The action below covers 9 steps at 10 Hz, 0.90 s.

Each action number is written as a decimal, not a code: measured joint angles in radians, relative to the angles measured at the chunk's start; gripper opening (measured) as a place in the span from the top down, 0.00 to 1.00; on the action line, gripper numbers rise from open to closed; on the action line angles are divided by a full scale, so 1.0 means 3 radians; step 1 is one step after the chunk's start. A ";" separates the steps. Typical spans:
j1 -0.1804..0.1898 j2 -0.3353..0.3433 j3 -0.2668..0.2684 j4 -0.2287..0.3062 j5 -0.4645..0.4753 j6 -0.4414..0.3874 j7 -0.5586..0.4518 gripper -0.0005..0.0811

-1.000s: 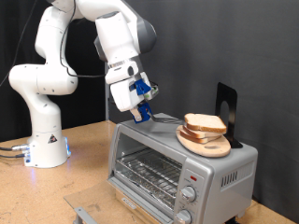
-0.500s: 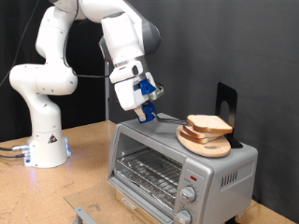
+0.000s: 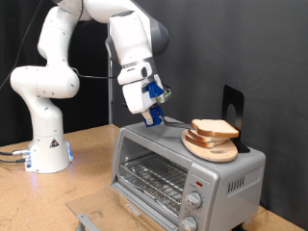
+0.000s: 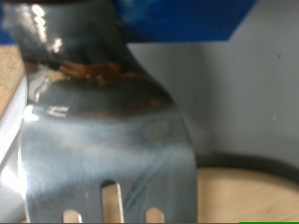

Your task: Make a piece of toast with the oven

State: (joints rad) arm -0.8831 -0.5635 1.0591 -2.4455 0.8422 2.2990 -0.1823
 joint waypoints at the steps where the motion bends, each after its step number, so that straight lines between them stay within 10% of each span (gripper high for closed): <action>1: -0.0053 0.0013 0.0010 0.0062 -0.0110 -0.0179 0.0048 0.40; 9: -0.0463 0.0147 0.0319 0.0400 -0.0296 -0.0432 0.0245 0.40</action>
State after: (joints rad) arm -1.0221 -0.5193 1.1547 -2.3256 0.7534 2.1695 -0.1088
